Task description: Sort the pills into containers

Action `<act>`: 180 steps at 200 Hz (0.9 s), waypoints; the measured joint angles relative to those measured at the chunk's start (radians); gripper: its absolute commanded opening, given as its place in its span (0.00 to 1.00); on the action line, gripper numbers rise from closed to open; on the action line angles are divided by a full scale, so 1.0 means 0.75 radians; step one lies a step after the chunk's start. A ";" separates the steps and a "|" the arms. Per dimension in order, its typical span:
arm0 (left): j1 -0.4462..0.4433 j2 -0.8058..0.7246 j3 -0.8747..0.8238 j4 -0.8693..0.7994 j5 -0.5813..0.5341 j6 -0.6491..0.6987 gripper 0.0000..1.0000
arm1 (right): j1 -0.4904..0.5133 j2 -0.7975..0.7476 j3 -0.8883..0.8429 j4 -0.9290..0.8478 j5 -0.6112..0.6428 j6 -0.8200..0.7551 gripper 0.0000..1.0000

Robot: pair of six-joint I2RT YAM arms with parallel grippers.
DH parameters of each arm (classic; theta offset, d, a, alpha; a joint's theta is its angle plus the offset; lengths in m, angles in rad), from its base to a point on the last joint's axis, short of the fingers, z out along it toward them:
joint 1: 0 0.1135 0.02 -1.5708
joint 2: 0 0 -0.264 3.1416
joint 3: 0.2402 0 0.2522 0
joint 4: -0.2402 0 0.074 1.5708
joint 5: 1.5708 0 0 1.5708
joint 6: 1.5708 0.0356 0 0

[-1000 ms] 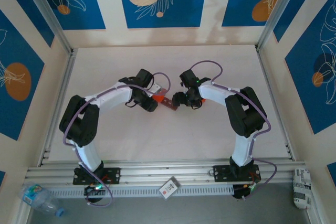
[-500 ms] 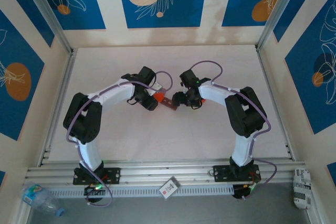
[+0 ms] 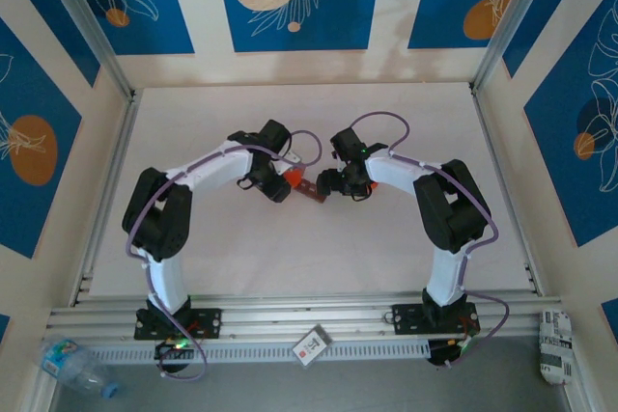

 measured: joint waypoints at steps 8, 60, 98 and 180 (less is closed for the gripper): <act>-0.002 0.004 0.005 -0.008 -0.003 0.004 0.00 | 0.000 0.000 0.000 0.001 0.000 0.000 0.81; -0.011 0.016 0.025 -0.029 -0.019 0.024 0.00 | 0.000 0.000 -0.001 0.001 -0.001 0.005 0.81; -0.014 0.025 0.044 -0.046 -0.031 0.028 0.00 | 0.000 0.000 -0.001 0.001 -0.001 0.007 0.81; -0.025 0.062 0.100 -0.073 -0.069 0.034 0.00 | 0.000 0.000 -0.003 0.005 -0.003 0.010 0.81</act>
